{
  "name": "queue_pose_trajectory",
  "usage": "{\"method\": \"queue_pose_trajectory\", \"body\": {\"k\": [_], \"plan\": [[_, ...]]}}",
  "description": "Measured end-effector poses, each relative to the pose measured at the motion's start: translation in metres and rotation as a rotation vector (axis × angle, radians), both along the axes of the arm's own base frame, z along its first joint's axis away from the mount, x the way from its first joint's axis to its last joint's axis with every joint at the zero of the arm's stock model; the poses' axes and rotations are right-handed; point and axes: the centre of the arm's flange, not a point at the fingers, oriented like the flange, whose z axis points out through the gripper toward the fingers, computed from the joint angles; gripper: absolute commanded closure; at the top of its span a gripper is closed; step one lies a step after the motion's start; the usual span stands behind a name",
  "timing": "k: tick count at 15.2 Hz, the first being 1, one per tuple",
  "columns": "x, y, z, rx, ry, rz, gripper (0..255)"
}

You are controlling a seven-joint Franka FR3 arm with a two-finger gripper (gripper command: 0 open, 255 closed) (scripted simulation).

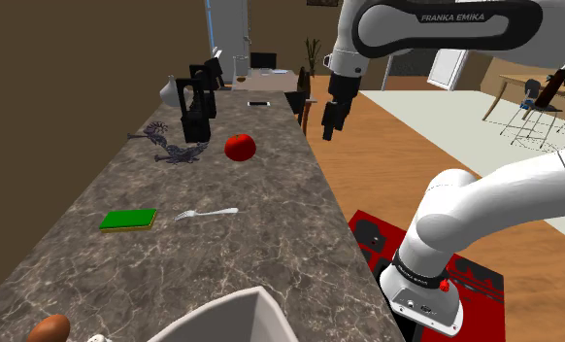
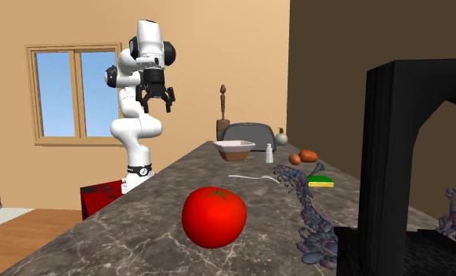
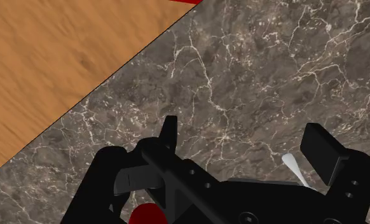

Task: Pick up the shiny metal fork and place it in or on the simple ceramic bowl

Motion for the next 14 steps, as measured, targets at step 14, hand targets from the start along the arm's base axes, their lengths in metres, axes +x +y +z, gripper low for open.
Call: {"method": "queue_pose_trajectory", "body": {"k": [14], "plan": [[0.132, 0.070, -0.072, 0.029, 0.072, 0.217, 0]]}}
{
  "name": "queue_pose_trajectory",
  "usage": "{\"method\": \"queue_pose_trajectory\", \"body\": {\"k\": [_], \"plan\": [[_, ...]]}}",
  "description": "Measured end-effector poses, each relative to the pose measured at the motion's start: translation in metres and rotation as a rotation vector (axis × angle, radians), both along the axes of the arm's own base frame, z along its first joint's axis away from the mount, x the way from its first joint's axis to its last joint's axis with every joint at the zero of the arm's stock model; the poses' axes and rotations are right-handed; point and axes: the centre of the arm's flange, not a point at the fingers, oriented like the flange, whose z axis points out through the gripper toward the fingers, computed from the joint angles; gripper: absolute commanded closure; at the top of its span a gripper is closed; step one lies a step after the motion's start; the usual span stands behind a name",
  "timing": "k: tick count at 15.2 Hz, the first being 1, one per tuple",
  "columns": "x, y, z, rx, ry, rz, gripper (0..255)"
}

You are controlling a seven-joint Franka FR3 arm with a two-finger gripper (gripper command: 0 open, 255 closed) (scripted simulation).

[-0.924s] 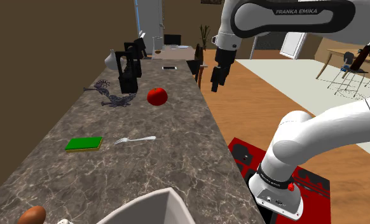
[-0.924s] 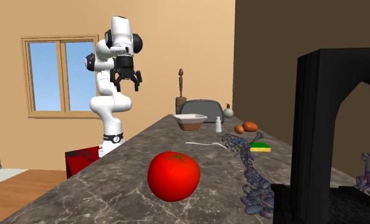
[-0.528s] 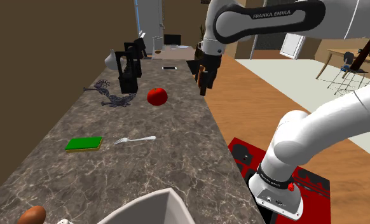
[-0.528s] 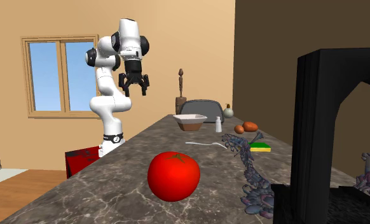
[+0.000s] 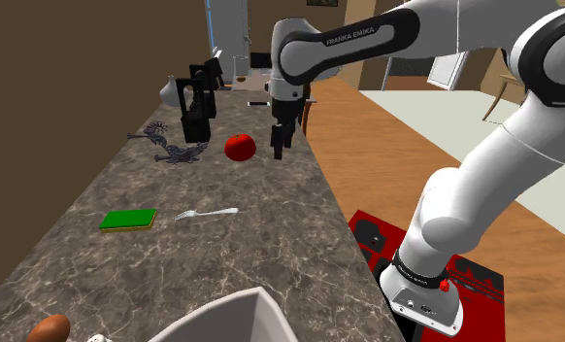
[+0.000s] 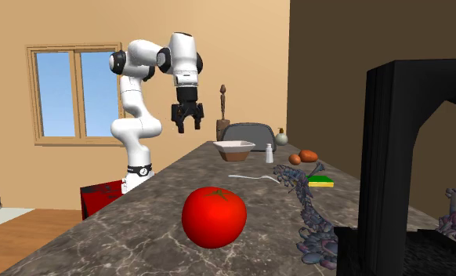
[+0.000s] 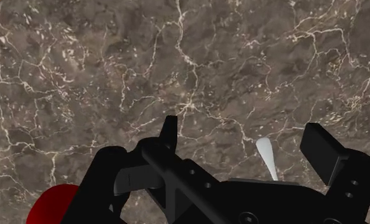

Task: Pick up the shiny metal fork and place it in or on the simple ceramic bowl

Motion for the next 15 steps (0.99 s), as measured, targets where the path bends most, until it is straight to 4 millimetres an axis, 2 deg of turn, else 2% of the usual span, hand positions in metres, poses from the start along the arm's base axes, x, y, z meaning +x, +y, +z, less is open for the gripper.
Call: {"method": "queue_pose_trajectory", "body": {"k": [8, 15], "plan": [[0.078, 0.056, -0.054, 0.019, 0.048, 0.145, 0], [0.134, 0.124, -0.104, 0.036, 0.091, 0.273, 0]]}}
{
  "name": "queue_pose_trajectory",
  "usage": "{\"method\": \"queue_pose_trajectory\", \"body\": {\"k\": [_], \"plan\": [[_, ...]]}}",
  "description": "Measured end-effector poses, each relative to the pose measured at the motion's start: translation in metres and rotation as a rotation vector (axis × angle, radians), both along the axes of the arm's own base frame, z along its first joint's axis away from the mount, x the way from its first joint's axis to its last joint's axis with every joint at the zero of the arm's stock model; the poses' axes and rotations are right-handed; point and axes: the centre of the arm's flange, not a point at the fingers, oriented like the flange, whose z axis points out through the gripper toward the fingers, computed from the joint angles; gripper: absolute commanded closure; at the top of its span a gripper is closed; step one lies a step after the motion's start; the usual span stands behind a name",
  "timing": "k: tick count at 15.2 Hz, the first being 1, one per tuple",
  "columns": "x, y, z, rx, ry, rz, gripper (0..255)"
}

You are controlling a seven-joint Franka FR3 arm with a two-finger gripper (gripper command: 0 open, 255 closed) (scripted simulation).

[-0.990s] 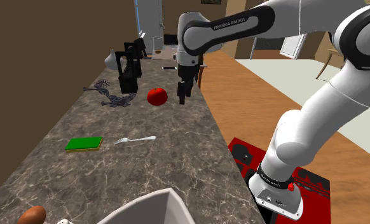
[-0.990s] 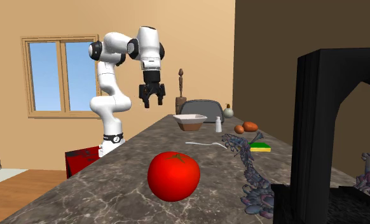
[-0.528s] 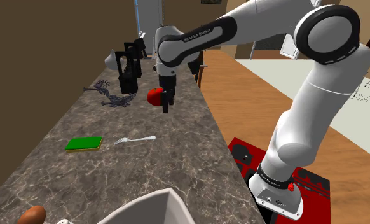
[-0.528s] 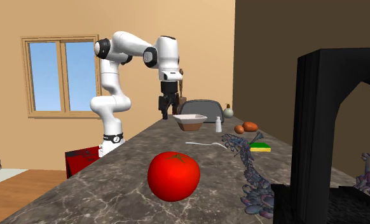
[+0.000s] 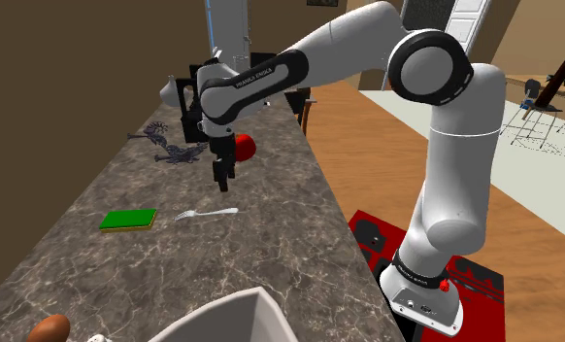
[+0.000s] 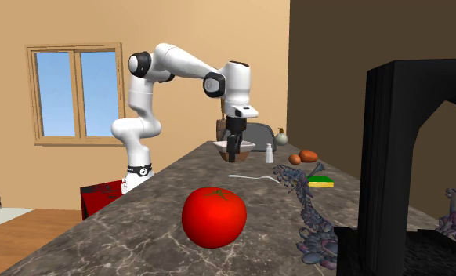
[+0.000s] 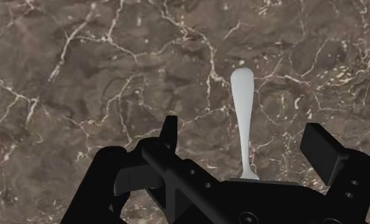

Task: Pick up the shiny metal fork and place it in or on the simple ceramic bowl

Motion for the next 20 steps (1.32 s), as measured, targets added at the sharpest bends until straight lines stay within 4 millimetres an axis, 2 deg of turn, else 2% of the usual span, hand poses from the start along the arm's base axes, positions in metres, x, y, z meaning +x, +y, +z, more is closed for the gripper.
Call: {"method": "queue_pose_trajectory", "body": {"k": [6, 14, 20], "plan": [[0.038, 0.058, -0.037, 0.014, 0.034, 0.105, 0], [0.034, 0.068, -0.079, 0.016, 0.039, 0.118, 0], [0.033, 0.069, -0.083, 0.016, 0.039, 0.118, 0]]}}
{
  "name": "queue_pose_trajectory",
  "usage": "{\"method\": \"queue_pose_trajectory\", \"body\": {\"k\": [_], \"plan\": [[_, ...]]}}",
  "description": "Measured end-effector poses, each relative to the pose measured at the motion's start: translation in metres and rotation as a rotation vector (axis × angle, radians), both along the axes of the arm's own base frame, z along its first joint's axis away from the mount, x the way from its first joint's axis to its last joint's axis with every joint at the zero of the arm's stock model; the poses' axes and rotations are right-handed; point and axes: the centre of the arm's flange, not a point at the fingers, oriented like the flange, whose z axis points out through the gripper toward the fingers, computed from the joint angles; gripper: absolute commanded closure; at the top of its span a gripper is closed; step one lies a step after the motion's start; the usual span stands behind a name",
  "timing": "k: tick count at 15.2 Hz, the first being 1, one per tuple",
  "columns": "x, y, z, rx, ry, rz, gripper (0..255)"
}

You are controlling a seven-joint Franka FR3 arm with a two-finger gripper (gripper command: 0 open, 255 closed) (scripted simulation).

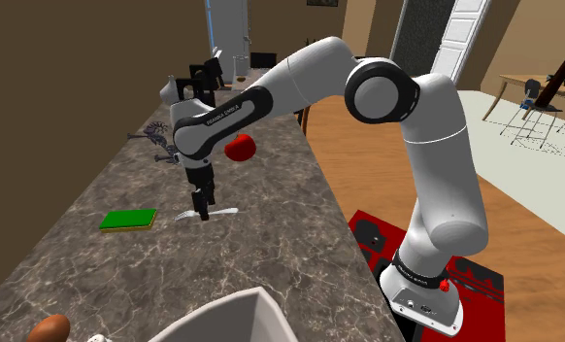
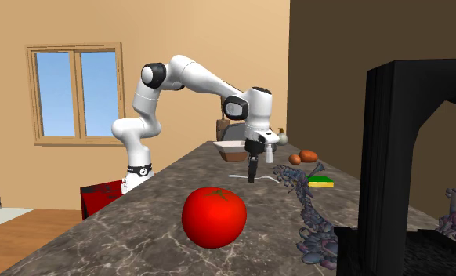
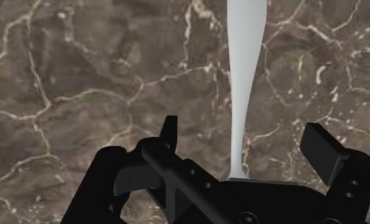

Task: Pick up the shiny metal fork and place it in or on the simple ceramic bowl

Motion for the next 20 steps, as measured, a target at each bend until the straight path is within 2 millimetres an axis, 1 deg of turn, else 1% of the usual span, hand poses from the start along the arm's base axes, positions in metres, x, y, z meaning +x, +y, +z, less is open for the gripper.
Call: {"method": "queue_pose_trajectory", "body": {"k": [1, 12, 14, 20], "plan": [[0.000, 0.000, 0.000, 0.000, 0.000, 0.000, 255], [0.000, 0.000, 0.003, 0.001, -0.002, 0.000, 255], [0.001, 0.000, 0.011, 0.000, 0.000, 0.000, 255], [0.000, 0.000, 0.042, 0.000, 0.000, 0.000, 255]]}}
